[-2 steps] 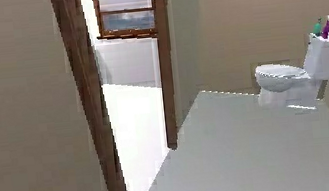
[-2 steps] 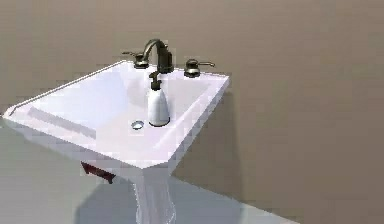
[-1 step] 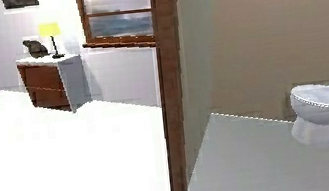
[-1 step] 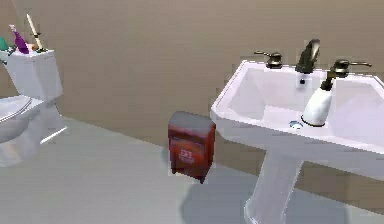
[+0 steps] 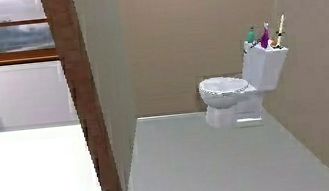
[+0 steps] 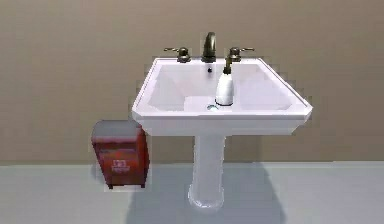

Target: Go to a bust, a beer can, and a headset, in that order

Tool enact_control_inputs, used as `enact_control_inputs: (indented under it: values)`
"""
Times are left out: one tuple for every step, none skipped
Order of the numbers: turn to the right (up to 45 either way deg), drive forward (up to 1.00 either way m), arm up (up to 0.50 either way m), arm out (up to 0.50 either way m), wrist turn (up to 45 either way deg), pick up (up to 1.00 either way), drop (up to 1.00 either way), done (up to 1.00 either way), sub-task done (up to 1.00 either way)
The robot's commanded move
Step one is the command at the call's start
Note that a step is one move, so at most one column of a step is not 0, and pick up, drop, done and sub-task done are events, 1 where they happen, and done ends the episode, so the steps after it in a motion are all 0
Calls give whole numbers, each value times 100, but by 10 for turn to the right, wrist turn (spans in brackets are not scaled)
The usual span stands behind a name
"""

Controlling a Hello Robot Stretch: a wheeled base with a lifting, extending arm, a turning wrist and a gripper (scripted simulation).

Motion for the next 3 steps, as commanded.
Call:
enact_control_inputs:
  values:
    - [0,30,0,0,0,0,0,0,0]
    - [-450,0,0,0,0,0,0,0,0]
    - [-240,0,0,0,0,0,0,0,0]
